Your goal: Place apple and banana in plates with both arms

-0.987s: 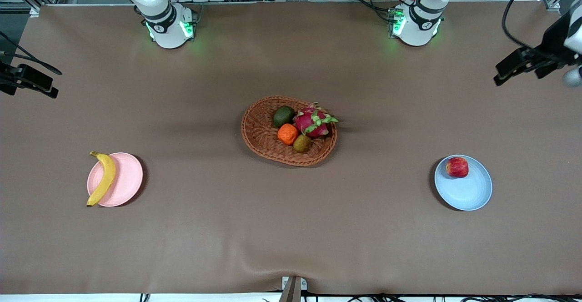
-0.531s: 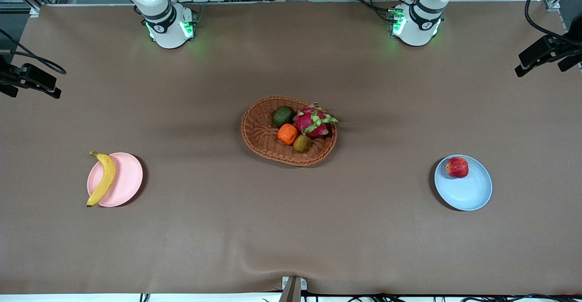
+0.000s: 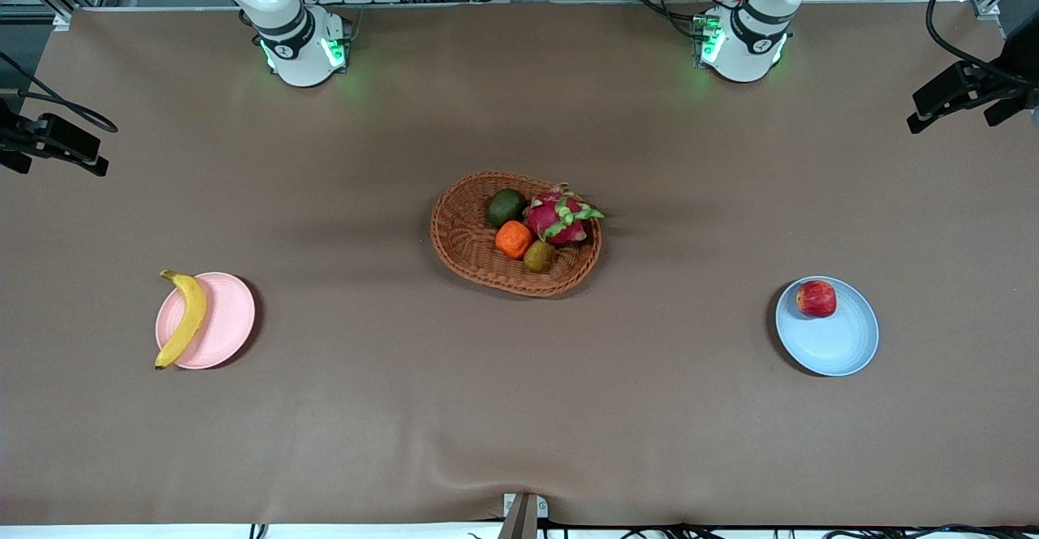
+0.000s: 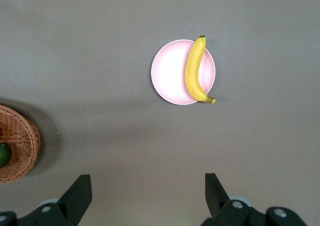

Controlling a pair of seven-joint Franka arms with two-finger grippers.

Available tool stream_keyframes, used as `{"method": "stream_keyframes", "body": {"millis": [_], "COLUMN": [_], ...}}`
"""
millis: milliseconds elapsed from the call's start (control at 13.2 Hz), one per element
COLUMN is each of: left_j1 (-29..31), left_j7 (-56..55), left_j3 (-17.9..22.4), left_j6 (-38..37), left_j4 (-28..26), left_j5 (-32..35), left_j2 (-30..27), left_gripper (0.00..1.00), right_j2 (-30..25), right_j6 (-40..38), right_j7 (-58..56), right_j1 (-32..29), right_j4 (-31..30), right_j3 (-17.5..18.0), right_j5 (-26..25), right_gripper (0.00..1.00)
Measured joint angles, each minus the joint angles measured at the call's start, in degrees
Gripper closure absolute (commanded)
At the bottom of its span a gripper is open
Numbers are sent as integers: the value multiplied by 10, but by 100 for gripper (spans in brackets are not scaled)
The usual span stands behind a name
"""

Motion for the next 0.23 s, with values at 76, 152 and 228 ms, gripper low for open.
{"method": "stream_keyframes", "body": {"millis": [76,152,228], "left_j1": [0,0,0], "left_j7": [0,0,0], "left_j3": [-3,-6,-10], "left_j6": [-8,-13,-15], "left_j4": [0,0,0], "left_j5": [0,0,0], "left_j2": [0,0,0], "left_gripper": [0,0,0], "right_j2": [0,0,0], "right_j6": [1,1,1], "right_j7": [0,0,0], "right_j1": [0,0,0], "right_j4": [0,0,0], "right_j3": [0,0,0], "right_j5": [0,0,0], "right_gripper": [0,0,0]}}
